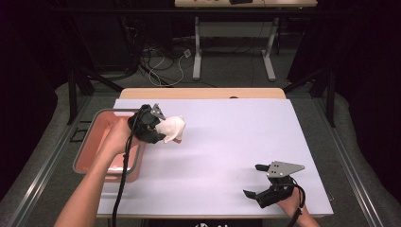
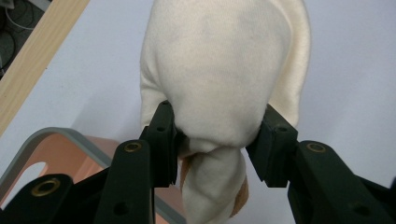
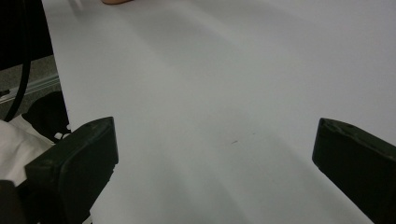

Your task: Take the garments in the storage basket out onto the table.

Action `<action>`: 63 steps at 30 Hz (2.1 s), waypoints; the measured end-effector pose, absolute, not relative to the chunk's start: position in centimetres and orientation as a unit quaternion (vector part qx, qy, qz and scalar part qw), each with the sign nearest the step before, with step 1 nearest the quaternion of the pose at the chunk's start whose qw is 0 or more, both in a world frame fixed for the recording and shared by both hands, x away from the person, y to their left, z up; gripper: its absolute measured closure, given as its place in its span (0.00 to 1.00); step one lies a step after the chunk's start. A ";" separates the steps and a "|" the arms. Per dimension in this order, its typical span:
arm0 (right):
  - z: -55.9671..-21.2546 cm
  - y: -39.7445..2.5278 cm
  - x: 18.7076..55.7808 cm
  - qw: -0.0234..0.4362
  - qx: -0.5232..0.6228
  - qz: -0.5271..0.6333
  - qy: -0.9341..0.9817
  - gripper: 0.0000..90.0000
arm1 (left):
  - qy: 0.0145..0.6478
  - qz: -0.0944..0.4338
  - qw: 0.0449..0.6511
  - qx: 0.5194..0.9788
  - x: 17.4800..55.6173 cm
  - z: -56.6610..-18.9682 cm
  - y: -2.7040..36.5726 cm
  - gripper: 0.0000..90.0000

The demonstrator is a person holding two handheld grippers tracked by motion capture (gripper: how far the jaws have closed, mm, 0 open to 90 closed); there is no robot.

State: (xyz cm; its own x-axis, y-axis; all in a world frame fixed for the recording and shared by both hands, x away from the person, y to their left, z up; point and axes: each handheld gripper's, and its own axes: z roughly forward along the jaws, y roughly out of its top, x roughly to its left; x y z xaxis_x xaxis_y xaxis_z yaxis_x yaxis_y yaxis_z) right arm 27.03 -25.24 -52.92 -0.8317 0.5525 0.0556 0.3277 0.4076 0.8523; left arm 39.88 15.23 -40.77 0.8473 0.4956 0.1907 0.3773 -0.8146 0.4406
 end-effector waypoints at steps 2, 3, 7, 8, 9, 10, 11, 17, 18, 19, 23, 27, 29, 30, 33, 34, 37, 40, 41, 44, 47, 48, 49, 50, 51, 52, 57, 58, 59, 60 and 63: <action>-52.9 -25.2 27.0 0.119 0.264 0.475 0.831 0.00 | 0.231 0.147 0.198 0.941 39.8 -40.8 15.0 0.63; -52.9 -25.3 27.0 0.119 0.264 0.475 0.831 0.00 | 0.228 0.147 0.199 0.942 39.8 -40.8 14.9 0.63; -52.9 -25.3 27.0 0.119 0.264 0.475 0.831 0.00 | 0.219 0.142 0.196 0.945 39.8 -40.9 14.0 0.63; -52.9 -25.2 27.0 0.118 0.264 0.475 0.831 0.00 | 0.217 0.141 0.195 0.946 39.8 -41.0 13.8 0.63; -52.9 -25.2 27.0 0.118 0.264 0.475 0.831 0.00 | 0.213 0.140 0.193 0.948 39.8 -41.0 13.6 0.63; -52.9 -25.3 27.0 0.118 0.264 0.475 0.831 0.00 | 0.212 0.140 0.192 0.948 39.8 -41.0 13.4 0.63; -52.9 -25.3 27.0 0.118 0.264 0.475 0.831 0.00 | 0.208 0.138 0.191 0.949 39.8 -41.1 13.1 0.63; -52.9 -25.3 27.0 0.118 0.265 0.474 0.831 0.00 | 0.197 0.134 0.188 0.953 39.7 -41.3 12.0 0.63; -52.9 -25.3 27.0 0.118 0.264 0.474 0.831 0.00 | 0.194 0.135 0.188 0.953 39.7 -41.3 11.8 0.63; -52.9 -25.3 27.0 0.118 0.265 0.474 0.831 0.00 | 0.192 0.134 0.187 0.954 39.6 -41.4 11.6 0.63; -53.0 -25.3 27.0 0.118 0.264 0.475 0.831 0.00 | 0.186 0.134 0.184 0.956 39.6 -41.4 11.2 0.63; -53.0 -25.3 27.0 0.118 0.264 0.475 0.831 0.00 | 0.180 0.132 0.186 0.957 39.5 -41.5 10.7 0.63; -53.0 -25.3 27.0 0.119 0.264 0.473 0.832 0.00 | 0.177 0.131 0.187 0.957 39.4 -41.5 10.4 0.63; -53.0 -25.3 27.0 0.118 0.264 0.474 0.831 0.00 | 0.175 0.131 0.188 0.958 39.4 -41.5 10.3 0.63; -52.9 -25.3 27.0 0.118 0.264 0.474 0.831 0.00 | 0.171 0.130 0.188 0.958 39.2 -41.6 9.9 0.63; -53.0 -25.3 27.0 0.118 0.264 0.474 0.831 0.00 | 0.169 0.130 0.187 0.959 39.2 -41.6 9.8 0.63; -53.0 -25.3 27.0 0.118 0.264 0.474 0.832 0.00 | 0.166 0.129 0.189 0.959 39.1 -41.7 9.4 0.62; -53.0 -25.2 27.0 0.118 0.264 0.474 0.832 0.00 | 0.162 0.128 0.190 0.960 39.0 -41.7 9.1 0.62; -53.0 -25.2 27.0 0.118 0.264 0.474 0.832 0.00 | 0.161 0.128 0.190 0.960 39.0 -41.8 9.0 0.62; -53.0 -25.3 27.0 0.118 0.265 0.474 0.831 0.00 | 0.159 0.125 0.193 0.960 38.9 -41.9 8.6 0.62; -52.9 -25.3 27.0 0.118 0.265 0.473 0.832 0.00 | 0.155 0.123 0.195 0.961 38.8 -42.1 8.2 0.62; -53.0 -25.3 27.0 0.118 0.265 0.474 0.831 0.00 | 0.153 0.122 0.195 0.961 38.8 -42.1 8.1 0.62; -53.0 -25.3 27.0 0.118 0.265 0.474 0.831 0.00 | 0.154 0.122 0.196 0.961 38.8 -42.1 8.0 0.62; -53.0 -25.3 27.0 0.118 0.265 0.474 0.831 0.00 | 0.152 0.121 0.195 0.961 38.8 -42.2 7.8 0.62; -53.0 -25.3 27.0 0.118 0.265 0.474 0.831 0.00 | 0.151 0.121 0.195 0.961 38.7 -42.2 7.7 0.62; -52.9 -25.3 27.0 0.118 0.265 0.474 0.831 0.00 | 0.151 0.120 0.197 0.961 38.7 -42.3 7.6 0.62; -52.9 -25.3 27.0 0.119 0.266 0.473 0.832 0.00 | 0.149 0.115 0.200 0.962 38.6 -42.7 7.1 0.62; -52.9 -25.3 27.0 0.118 0.265 0.473 0.832 0.00 | 0.148 0.114 0.201 0.962 38.5 -42.7 7.0 0.62; -52.9 -25.3 27.0 0.118 0.265 0.473 0.832 0.00 | 0.147 0.113 0.202 0.962 38.5 -42.8 6.9 0.62; -53.0 -25.3 27.0 0.118 0.265 0.474 0.831 0.00 | 0.149 0.113 0.201 0.961 38.4 -43.0 6.7 0.62; -52.9 -25.3 27.0 0.118 0.265 0.474 0.831 0.00 | 0.147 0.112 0.202 0.962 38.3 -43.2 6.4 0.62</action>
State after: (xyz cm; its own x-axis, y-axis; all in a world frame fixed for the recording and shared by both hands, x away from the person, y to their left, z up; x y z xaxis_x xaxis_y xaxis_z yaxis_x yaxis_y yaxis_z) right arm 26.96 -25.29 -52.94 -0.8317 0.5525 0.0551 0.3290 0.4103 0.8505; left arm 38.29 6.45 -43.16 0.9318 0.3279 0.1558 0.2376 -0.8753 0.4212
